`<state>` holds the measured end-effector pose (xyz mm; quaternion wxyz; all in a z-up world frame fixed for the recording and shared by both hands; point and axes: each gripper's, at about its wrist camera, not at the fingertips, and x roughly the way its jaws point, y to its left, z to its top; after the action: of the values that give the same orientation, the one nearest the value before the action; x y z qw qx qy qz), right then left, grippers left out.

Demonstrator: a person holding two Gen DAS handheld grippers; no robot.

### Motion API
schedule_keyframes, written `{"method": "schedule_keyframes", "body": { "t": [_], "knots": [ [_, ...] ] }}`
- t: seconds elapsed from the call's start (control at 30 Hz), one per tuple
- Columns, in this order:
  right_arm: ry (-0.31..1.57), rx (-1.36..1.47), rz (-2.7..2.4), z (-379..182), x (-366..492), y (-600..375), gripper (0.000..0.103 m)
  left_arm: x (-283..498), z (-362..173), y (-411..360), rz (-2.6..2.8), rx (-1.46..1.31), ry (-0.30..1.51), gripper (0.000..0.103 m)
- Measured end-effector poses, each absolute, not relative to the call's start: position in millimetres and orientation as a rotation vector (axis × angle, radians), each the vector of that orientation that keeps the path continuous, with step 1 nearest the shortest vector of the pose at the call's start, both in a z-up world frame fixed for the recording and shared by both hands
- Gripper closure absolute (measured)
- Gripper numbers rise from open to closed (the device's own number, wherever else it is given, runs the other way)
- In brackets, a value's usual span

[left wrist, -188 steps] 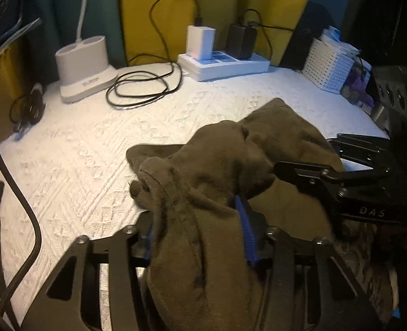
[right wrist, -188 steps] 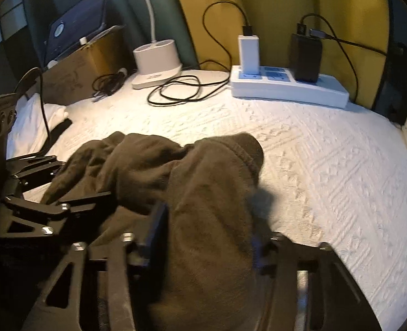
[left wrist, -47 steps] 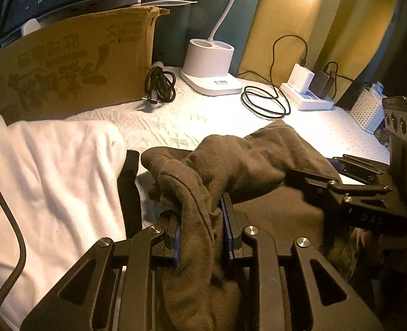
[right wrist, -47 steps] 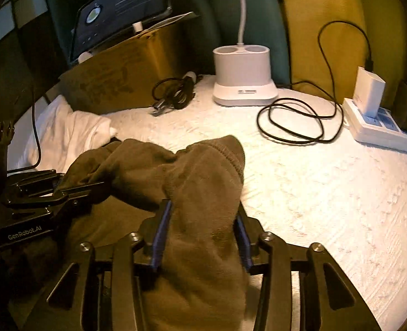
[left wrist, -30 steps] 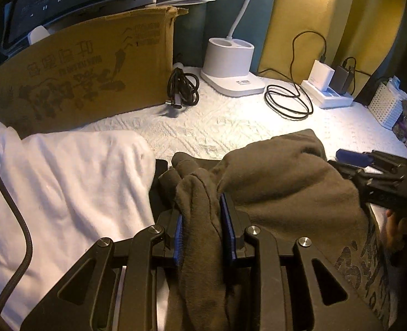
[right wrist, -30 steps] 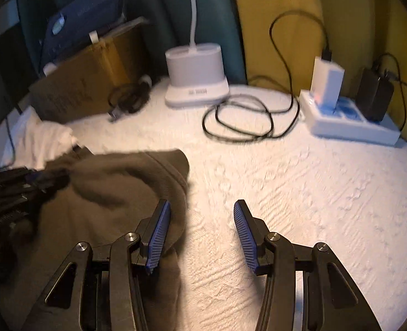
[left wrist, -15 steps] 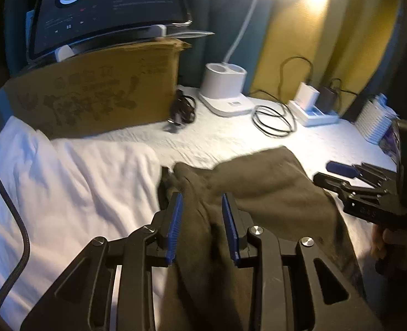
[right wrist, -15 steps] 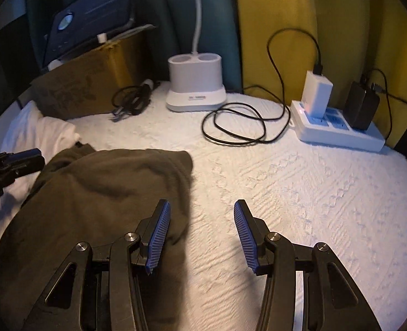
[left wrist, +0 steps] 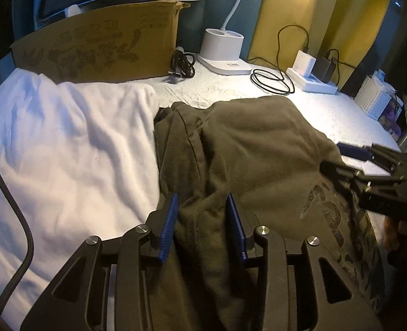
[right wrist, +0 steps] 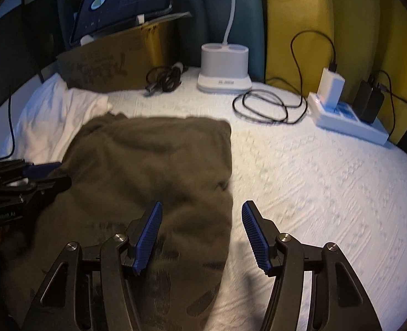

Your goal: Fold small clothes

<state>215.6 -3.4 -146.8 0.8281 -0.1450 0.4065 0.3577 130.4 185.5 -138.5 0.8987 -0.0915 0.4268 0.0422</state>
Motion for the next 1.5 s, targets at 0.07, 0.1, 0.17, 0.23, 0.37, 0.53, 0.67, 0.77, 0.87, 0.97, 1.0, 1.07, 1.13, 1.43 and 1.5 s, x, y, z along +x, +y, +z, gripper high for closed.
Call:
{"method": "schedule_keyframes", "body": {
  "t": [0.07,0.1,0.17,0.23,0.37,0.53,0.67,0.77,0.87,0.97,1.0,1.07,1.13,1.43,1.5],
  "knots": [
    [0.86,-0.32,0.75,-152.6,213.0,-6.2,0.037,129.3,-137.4,186.7,0.094,-0.19,0.882,0.066],
    [0.859,-0.315,0.745,-154.1,212.5,-8.3,0.035,128.7,-136.5,186.2,0.098,-0.183,0.88,0.066],
    [0.86,-0.303,0.742,-154.4,211.5,-12.4,0.034,126.8,-135.5,186.9,0.104,-0.181,0.88,0.066],
    [0.852,-0.303,0.734,-152.1,209.6,-14.7,0.034,123.2,-132.8,187.8,0.12,-0.182,0.876,0.066],
    [0.84,-0.299,0.718,-145.5,203.6,-23.1,0.034,111.4,-122.0,184.4,0.134,-0.178,0.845,0.066],
    [0.826,-0.302,0.717,-137.1,187.5,-34.8,0.034,89.2,-109.0,164.3,0.07,-0.158,0.803,0.066],
    [0.824,-0.301,0.727,-134.6,171.4,-42.7,0.034,76.1,-116.1,149.6,0.053,-0.163,0.819,0.058],
    [0.828,-0.31,0.736,-135.2,157.2,-47.3,0.034,65.3,-125.1,140.5,0.055,-0.162,0.839,0.057],
    [0.833,-0.326,0.751,-137.8,140.7,-51.7,0.034,57.9,-136.7,137.9,0.091,-0.158,0.874,0.057],
    [0.84,-0.341,0.759,-142.9,128.1,-54.8,0.034,50.0,-151.8,142.6,0.128,-0.174,0.907,0.056],
    [0.845,-0.343,0.757,-145.6,124.8,-56.8,0.034,47.9,-154.3,144.5,0.133,-0.18,0.906,0.054],
    [0.853,-0.344,0.753,-150.3,120.3,-60.6,0.034,43.9,-154.0,145.4,0.146,-0.178,0.896,0.054],
    [0.857,-0.339,0.744,-152.7,117.0,-65.7,0.034,41.9,-151.5,144.0,0.157,-0.167,0.893,0.054],
    [0.84,-0.308,0.736,-144.0,98.5,-84.8,0.034,15.9,-126.8,126.2,0.085,-0.141,0.79,0.054],
    [0.841,-0.312,0.744,-144.6,91.1,-85.2,0.034,12.7,-127.9,119.2,0.068,-0.124,0.794,0.054]
  ]
}}
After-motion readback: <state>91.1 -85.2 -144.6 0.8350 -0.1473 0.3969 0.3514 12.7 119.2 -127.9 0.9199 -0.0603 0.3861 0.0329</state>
